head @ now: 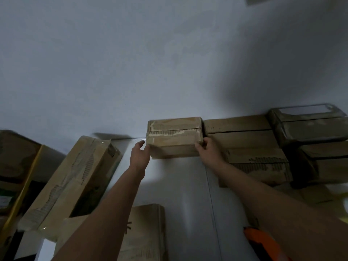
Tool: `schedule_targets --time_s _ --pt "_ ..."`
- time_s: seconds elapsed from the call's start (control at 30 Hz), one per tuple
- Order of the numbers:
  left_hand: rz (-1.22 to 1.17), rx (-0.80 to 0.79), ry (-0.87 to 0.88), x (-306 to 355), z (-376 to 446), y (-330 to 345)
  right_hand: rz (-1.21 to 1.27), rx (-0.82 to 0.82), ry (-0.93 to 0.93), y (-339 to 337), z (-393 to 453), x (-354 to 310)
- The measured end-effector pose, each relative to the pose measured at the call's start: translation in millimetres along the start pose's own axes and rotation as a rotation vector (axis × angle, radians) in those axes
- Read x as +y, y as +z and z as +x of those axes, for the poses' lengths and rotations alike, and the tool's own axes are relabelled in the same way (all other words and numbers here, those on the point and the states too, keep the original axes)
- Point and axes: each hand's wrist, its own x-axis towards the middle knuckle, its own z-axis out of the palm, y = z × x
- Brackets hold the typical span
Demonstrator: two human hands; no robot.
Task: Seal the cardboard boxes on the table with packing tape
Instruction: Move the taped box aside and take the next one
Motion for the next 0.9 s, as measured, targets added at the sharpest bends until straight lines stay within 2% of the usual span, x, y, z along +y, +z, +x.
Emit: schedule_targets --time_s 0.13,0.3,0.43,0.6,0.8,0.9 --pt "-0.027 0.026 -0.001 -10 10 -9 0.077 -0.008 0.008 8 -28 -1" --pt "-0.021 0.061 -0.015 -11 20 -24 0.155 -0.174 0.043 22 -80 18" --pt "0.047 0.023 0.014 -10 18 -30 0.194 -0.076 0.068 6 -65 13" --pt "0.166 -0.003 0.042 -16 6 -32 0.247 -0.120 0.121 -3 -52 7" --pt "0.210 -0.073 0.133 -24 -7 -34 0.317 -0.175 0.097 1 -101 38" --pt "0.216 -0.172 0.124 -27 -11 -39 0.322 -0.200 0.098 -4 -121 49"
